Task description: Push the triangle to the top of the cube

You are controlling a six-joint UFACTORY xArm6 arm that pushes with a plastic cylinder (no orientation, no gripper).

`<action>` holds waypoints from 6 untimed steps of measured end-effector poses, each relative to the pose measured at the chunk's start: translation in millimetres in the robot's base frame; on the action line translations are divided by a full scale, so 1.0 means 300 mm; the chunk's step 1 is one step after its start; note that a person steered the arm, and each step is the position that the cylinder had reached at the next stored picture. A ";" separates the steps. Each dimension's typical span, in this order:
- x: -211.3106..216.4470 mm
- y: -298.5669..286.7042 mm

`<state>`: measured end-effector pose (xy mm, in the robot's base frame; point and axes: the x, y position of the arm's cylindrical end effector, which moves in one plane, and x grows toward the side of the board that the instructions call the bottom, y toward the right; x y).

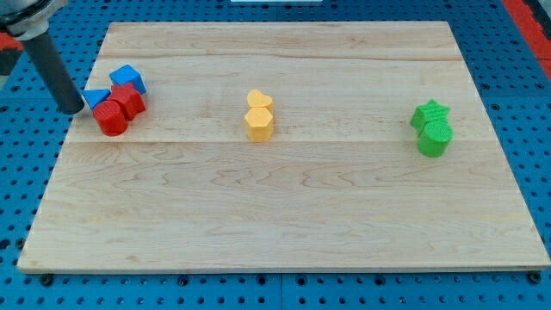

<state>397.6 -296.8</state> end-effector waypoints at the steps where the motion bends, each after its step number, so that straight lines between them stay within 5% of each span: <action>1: 0.091 0.060; 6: -0.163 0.063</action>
